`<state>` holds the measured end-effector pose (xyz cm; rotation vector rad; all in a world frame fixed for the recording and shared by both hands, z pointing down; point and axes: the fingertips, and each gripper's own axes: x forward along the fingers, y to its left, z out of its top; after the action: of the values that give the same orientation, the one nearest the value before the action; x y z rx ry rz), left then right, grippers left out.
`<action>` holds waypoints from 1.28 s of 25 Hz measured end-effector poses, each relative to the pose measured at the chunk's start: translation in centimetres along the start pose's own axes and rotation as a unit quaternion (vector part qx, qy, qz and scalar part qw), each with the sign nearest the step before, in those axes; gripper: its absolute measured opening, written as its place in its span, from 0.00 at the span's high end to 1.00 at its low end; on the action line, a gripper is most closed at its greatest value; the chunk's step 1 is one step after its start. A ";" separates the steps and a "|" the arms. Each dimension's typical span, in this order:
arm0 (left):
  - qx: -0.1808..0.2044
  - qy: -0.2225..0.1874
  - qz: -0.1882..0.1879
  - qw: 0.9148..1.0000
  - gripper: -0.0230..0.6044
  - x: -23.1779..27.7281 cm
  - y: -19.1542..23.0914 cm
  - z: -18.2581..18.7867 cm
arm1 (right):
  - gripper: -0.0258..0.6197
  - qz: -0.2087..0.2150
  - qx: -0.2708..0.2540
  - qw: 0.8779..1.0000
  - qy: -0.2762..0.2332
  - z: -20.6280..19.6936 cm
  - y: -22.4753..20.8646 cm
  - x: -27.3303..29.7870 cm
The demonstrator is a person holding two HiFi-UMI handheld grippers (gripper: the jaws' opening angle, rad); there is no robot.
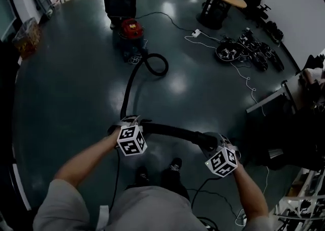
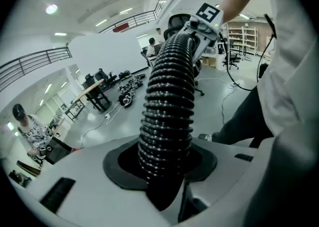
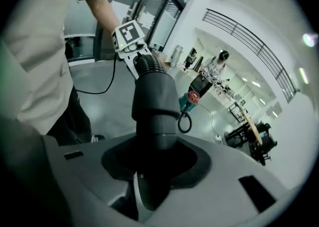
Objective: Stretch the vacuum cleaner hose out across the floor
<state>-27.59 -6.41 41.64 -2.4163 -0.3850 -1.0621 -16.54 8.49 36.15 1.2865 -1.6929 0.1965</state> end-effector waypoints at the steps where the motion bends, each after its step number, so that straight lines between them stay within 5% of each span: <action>1: -0.003 0.002 0.012 1.000 0.74 0.4 0.4 -0.2 | 0.75 -0.001 0.030 1.000 0.000 -0.1 0.5 -0.2; 8: -0.108 0.003 0.099 0.989 0.62 2.4 3.1 -0.6 | 0.76 0.013 0.214 0.975 -0.054 0.1 3.6 -1.5; 12: -0.171 0.002 0.097 0.980 0.60 2.7 3.4 -1.4 | 0.76 0.012 0.252 0.965 -0.070 0.5 4.0 -1.4; 15: -0.236 -0.018 0.104 0.966 0.61 2.5 3.5 -1.8 | 0.76 0.001 0.246 0.966 -0.080 1.6 3.6 -1.4; 22: -0.418 -0.040 0.092 0.903 0.61 3.0 3.5 -3.3 | 0.76 -0.035 0.210 0.974 -0.074 1.2 0.5 -3.1; 26: -0.517 -0.068 0.076 0.850 0.61 4.9 5.6 -3.0 | 0.76 -0.036 0.202 0.976 -0.073 -0.9 -1.4 -3.7; 32: -0.598 -0.115 0.055 0.791 0.61 9.5 8.5 2.2 | 0.76 -0.028 0.212 0.974 -0.076 -5.2 -4.5 -4.8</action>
<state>-16.33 -11.86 44.84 -3.6127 0.5744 -1.1193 -9.97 12.95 33.43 1.6963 -1.8025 0.4550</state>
